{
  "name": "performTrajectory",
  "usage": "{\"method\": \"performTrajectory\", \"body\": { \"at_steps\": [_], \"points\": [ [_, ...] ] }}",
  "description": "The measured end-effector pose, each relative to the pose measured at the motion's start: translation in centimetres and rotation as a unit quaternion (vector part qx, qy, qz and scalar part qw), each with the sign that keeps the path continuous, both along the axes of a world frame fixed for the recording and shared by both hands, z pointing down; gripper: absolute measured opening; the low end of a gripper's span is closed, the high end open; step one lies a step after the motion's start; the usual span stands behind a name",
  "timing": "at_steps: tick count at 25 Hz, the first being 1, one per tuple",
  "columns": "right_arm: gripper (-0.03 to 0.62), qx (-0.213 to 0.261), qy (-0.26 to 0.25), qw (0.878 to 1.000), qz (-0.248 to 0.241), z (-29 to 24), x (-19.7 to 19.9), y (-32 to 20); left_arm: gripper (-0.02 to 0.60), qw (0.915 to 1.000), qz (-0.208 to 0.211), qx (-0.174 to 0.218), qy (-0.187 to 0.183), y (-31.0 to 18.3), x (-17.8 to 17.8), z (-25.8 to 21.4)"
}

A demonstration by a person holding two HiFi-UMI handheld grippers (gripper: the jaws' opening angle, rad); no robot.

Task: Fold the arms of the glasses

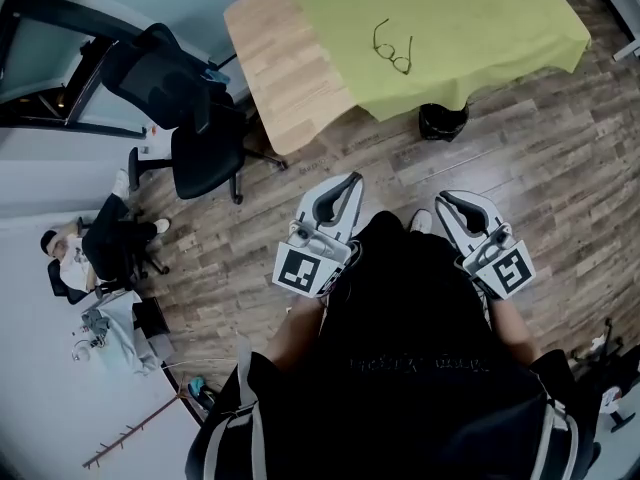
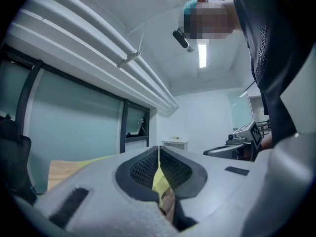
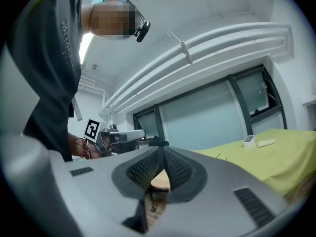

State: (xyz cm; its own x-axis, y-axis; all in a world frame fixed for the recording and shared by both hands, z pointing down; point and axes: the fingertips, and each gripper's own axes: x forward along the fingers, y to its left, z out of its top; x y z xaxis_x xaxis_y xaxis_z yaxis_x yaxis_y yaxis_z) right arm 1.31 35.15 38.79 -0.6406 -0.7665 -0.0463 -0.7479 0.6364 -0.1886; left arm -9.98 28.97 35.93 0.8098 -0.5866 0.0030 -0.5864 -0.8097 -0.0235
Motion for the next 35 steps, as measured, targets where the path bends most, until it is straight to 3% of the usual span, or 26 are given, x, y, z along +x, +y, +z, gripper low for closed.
{"method": "performTrajectory", "body": {
  "at_steps": [9,13,17,26,35],
  "points": [
    [0.031,-0.023,0.008,0.999,-0.048,1.7,1.9,-0.1,0.023,0.9996,-0.024,-0.018,-0.004,-0.3,1.4,1.4],
    [0.029,-0.039,-0.033,0.998,-0.022,1.7,2.9,-2.1,0.023,0.9996,-0.015,-0.020,-0.014,-0.8,2.0,1.7],
    [0.029,-0.058,-0.010,0.998,-0.009,2.5,3.2,-3.7,0.020,0.9993,-0.006,-0.033,-0.016,-1.9,2.6,2.2],
    [0.029,-0.066,-0.003,0.998,-0.012,3.0,3.6,-10.2,0.018,0.9976,-0.013,-0.068,-0.008,-10.3,3.5,4.4],
    [0.031,-0.108,0.008,0.994,-0.003,4.1,3.6,-19.9,0.020,0.9957,0.002,-0.093,0.009,-19.3,3.3,5.0]
  ]
}}
